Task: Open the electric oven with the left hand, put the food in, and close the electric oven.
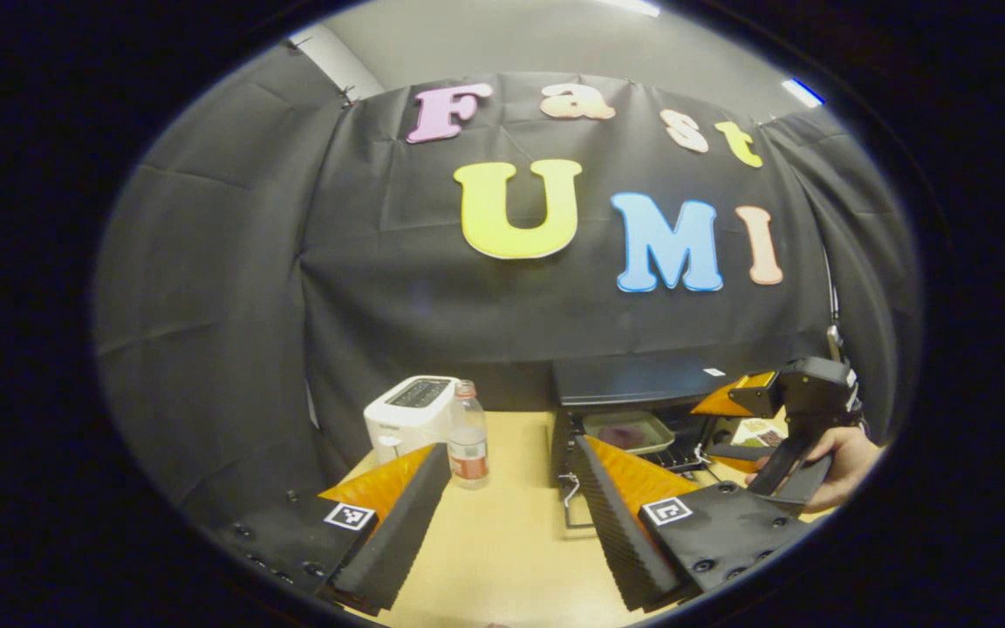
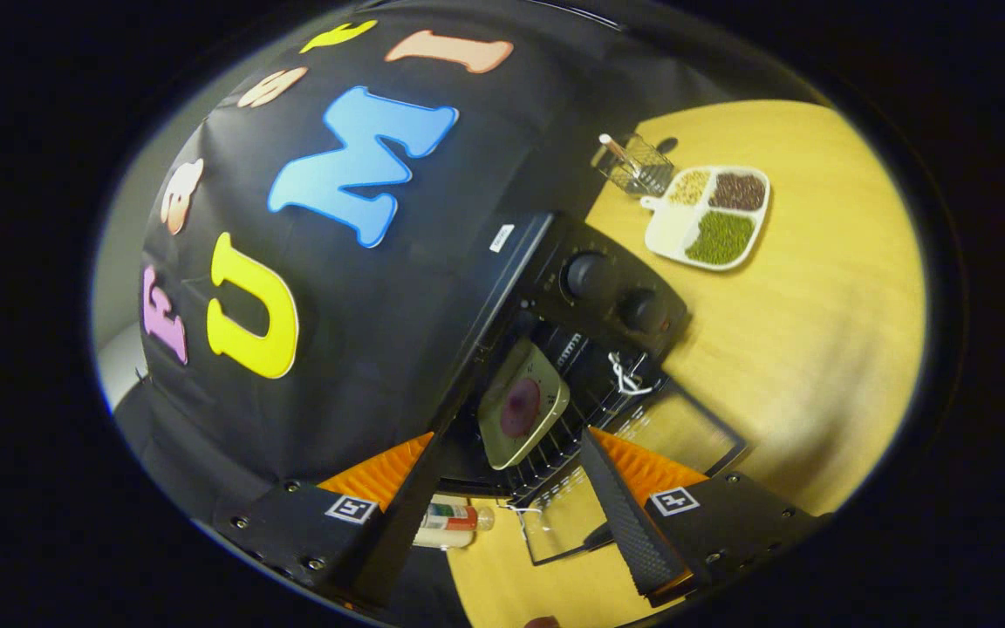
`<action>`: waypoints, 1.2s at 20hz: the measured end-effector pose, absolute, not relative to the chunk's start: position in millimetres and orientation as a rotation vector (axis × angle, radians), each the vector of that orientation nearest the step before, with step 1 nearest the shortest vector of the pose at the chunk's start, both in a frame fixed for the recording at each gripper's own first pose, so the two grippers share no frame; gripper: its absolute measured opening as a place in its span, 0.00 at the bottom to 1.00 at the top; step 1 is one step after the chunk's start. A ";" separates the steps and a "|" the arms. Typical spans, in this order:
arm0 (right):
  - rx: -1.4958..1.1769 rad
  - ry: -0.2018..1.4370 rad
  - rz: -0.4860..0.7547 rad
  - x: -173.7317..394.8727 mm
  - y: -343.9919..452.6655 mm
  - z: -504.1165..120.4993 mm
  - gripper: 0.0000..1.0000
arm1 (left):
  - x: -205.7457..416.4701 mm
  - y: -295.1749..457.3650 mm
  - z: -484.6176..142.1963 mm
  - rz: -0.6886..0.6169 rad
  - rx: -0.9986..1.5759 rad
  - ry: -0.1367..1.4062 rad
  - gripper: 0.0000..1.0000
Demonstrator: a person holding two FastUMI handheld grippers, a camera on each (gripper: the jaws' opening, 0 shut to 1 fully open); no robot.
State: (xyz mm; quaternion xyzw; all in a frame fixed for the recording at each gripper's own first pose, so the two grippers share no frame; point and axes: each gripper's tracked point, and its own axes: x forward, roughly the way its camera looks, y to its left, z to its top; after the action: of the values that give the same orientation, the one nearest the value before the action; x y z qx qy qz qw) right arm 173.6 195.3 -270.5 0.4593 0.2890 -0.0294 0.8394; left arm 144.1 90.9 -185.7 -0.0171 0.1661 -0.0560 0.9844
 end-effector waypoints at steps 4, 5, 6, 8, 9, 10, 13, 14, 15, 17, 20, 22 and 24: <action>0.794 0.603 -0.047 145.3 152.3 -267.7 0.97 | 134.1 52.7 -209.0 -0.170 -0.039 0.392 1.00; 0.754 0.590 -0.046 139.8 140.9 -264.2 0.97 | 131.6 42.6 -213.8 -0.185 -0.043 0.404 1.00; 0.712 0.570 -0.040 133.7 130.6 -260.2 0.97 | 128.6 32.2 -219.6 -0.201 -0.046 0.418 1.00; 0.630 0.543 -0.018 122.7 112.6 -251.5 0.97 | 123.0 16.0 -231.8 -0.219 -0.048 0.445 0.98; 0.584 0.544 0.001 116.2 106.1 -249.0 0.97 | 120.2 7.0 -237.1 -0.229 -0.053 0.458 0.96; 0.537 0.547 0.014 109.4 99.3 -249.4 0.97 | 117.8 -2.7 -242.9 -0.240 -0.059 0.475 0.96; 0.438 0.524 0.021 94.5 76.3 -241.6 0.97 | 111.3 -31.0 -258.4 -0.279 -0.074 0.514 0.96; 0.416 0.515 0.017 87.7 68.4 -238.0 0.97 | 108.7 -38.7 -265.7 -0.290 -0.077 0.531 1.00; 0.400 0.497 0.017 83.1 62.1 -231.6 0.97 | 107.9 -47.2 -273.3 -0.302 -0.084 0.550 0.96; 0.349 0.457 0.003 73.8 46.5 -221.1 0.97 | 103.1 -60.0 -290.8 -0.319 -0.111 0.603 1.00; 0.240 0.407 -0.017 60.8 21.9 -205.0 0.97 | 100.8 -75.6 -319.8 -0.324 -0.141 0.680 1.00; 0.185 0.381 -0.036 53.7 9.0 -193.9 0.97 | 102.8 -81.9 -335.6 -0.325 -0.135 0.717 0.92; 0.144 0.357 -0.064 47.3 -4.1 -183.2 0.97 | 106.1 -87.4 -354.6 -0.333 -0.101 0.749 0.96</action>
State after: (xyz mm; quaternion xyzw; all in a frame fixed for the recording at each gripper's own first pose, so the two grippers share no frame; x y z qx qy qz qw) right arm 47.3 -4.1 -183.2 0.0714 0.1773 -0.0320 0.9810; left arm 106.1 -87.4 -354.6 -0.0489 0.3639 -0.1620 0.9159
